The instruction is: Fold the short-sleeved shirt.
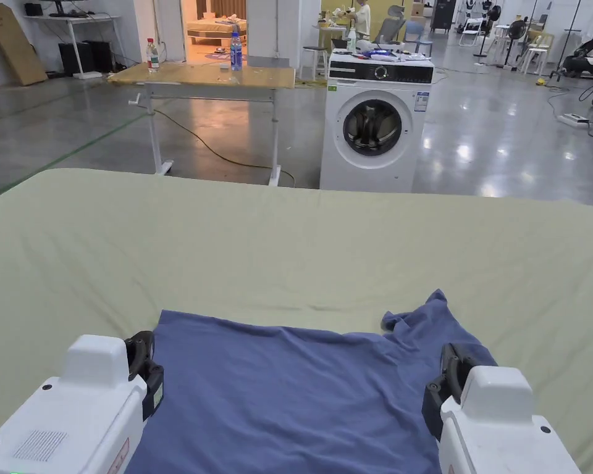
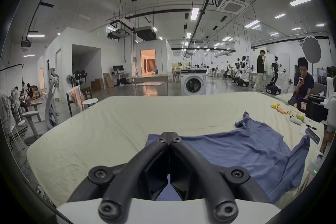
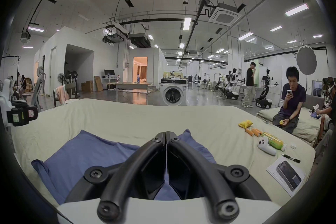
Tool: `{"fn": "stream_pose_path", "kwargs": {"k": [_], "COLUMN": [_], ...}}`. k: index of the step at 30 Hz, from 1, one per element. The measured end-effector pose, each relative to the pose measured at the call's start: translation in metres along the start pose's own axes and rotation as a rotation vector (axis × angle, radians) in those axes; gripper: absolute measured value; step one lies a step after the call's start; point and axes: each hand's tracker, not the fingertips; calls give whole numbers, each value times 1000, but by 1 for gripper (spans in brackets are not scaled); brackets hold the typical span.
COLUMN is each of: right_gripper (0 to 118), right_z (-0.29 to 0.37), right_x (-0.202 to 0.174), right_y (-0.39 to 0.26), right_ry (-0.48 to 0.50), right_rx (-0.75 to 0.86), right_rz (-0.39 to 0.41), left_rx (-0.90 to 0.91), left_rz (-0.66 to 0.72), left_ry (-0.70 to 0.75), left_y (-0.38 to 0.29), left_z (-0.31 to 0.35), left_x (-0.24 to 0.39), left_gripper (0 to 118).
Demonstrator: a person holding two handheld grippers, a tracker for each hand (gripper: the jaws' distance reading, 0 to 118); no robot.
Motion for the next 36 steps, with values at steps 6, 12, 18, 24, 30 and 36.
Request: {"fn": "stream_pose_path", "kwargs": {"k": [6, 12, 18, 24, 30, 36], "right_gripper": [0, 0, 0, 0, 0, 11], "right_z": [-17, -36, -50, -57, -65, -97], "right_x": [13, 32, 51, 63, 69, 86], "right_y": [-14, -28, -42, -52, -57, -43], "right_ry": [-2, -29, -70, -104, -114, -124], "right_rx": [-71, -157, -227, -269, -302, -356], "right_rz": [17, 15, 28, 39, 38, -8], "left_rx": [-245, -448, -565, -656, -651, -647], "left_rz": [14, 95, 88, 27, -92, -60], "left_ry": [-41, -104, -89, -38, -30, -83], "left_y": [6, 8, 12, -4, -18, -16], "left_z": [-104, -220, -278, -312, -317, -314], "left_x": [-47, -78, -63, -50, -36, -31], "left_gripper": [0, 8, 59, 59, 48, 0]}}
